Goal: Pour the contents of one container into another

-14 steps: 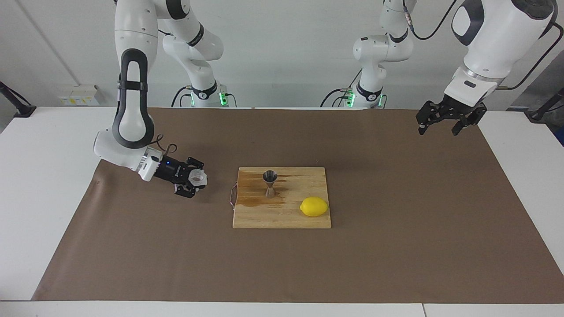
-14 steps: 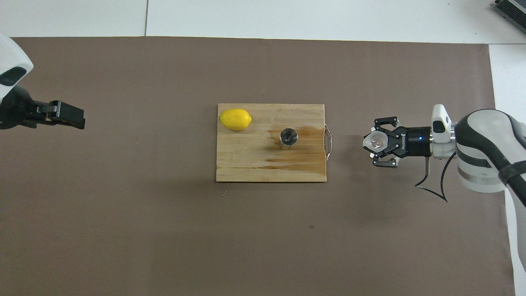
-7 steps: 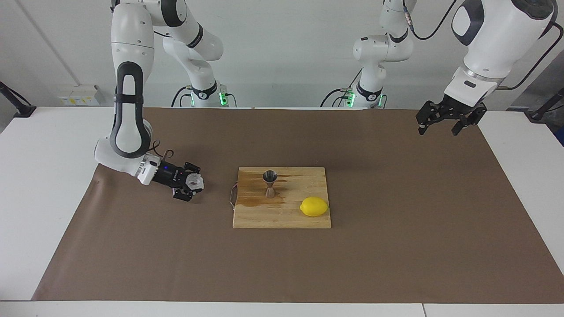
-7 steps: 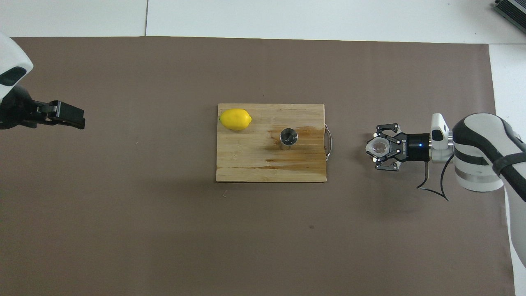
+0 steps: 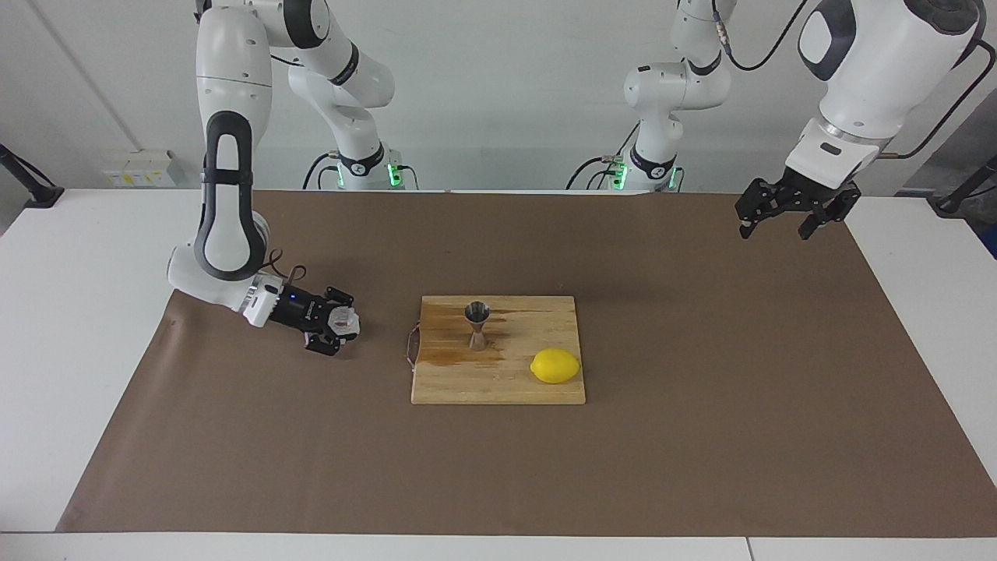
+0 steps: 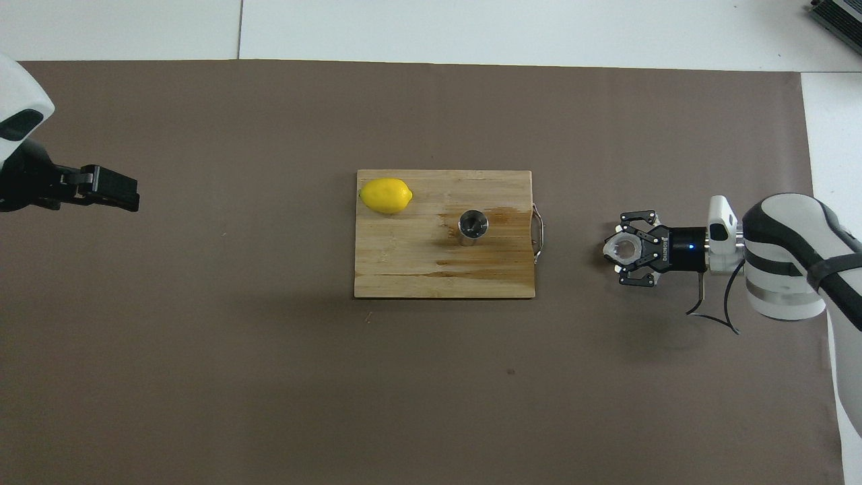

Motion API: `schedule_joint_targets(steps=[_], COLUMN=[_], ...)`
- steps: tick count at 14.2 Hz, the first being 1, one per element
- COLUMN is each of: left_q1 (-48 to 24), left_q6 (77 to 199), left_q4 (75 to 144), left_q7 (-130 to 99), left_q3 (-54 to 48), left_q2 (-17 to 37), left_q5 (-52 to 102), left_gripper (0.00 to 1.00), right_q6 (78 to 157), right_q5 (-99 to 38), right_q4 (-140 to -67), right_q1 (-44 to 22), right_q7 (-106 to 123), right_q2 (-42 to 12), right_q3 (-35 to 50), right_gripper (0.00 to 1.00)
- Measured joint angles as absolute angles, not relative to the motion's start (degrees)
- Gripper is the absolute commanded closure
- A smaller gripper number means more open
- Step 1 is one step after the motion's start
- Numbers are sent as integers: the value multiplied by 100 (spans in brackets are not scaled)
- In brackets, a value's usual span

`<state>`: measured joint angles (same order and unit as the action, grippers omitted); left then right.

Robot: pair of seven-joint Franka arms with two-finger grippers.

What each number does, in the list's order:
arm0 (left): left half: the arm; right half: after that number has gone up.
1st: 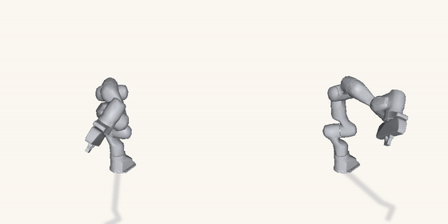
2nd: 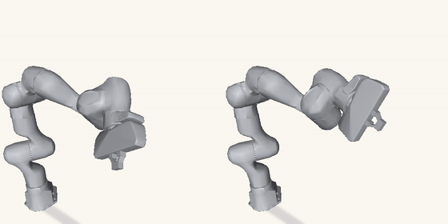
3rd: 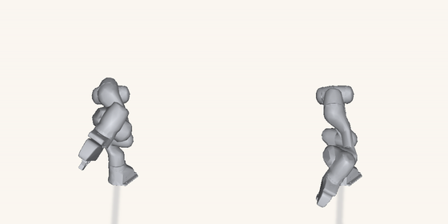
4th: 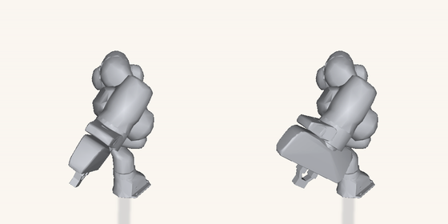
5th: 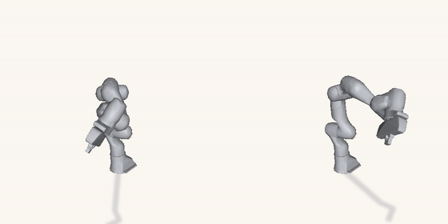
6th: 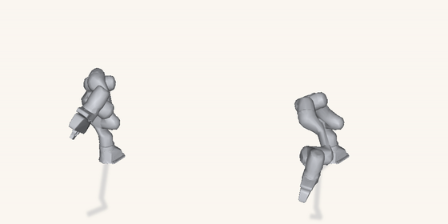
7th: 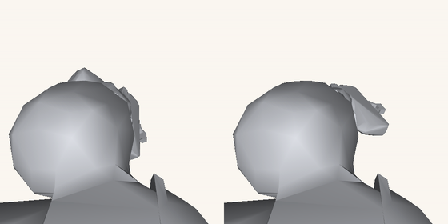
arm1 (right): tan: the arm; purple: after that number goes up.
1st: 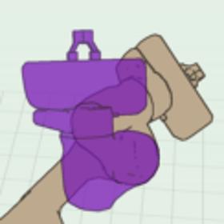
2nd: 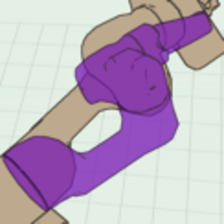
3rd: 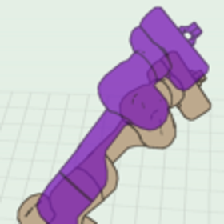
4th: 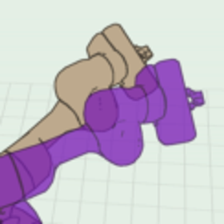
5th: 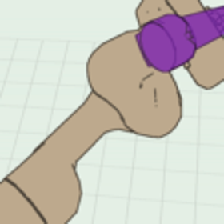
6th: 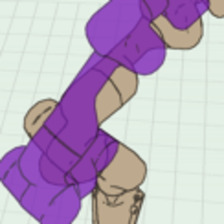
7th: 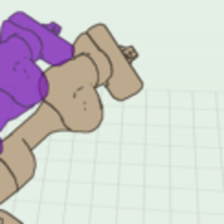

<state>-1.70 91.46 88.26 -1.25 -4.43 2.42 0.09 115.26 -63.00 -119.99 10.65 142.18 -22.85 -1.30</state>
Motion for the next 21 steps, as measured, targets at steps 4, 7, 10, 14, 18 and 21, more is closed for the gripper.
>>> schedule_joint_targets(steps=[4,7,10,14,18,21], left_q1=[-170,-170,-170,-170,-170,-170], left_q6=[9146,9146,9146,9146,9146,9146], left_q4=[8826,8826,8826,8826,8826,8826], left_q7=[-125,-125,-125,-125,-125,-125], left_q3=[-443,-443,-443,-443,-443,-443], left_q2=[242,242,242,242,242,242], left_q5=[9,9,9,9,9,9], left_gripper=[0,0,0,0,0,0], right_q6=[11615,11615,11487,11318,11174,10965], right_q5=[-6296,-6197,-5969,-5412,-4414,-3540], right_q4=[-11992,-11994,-11987,-11976,-11954,-11909], right_q1=[1087,1117,1235,1531,1761,1741], right_q7=[14297,14301,14301,14300,13712,12333], right_q2=[-2267,-2268,-2263,-2196,-1850,-1144], right_q3=[-130,-132,-129,-131,-151,-131], right_gripper=[0,0,0,0,0,0])
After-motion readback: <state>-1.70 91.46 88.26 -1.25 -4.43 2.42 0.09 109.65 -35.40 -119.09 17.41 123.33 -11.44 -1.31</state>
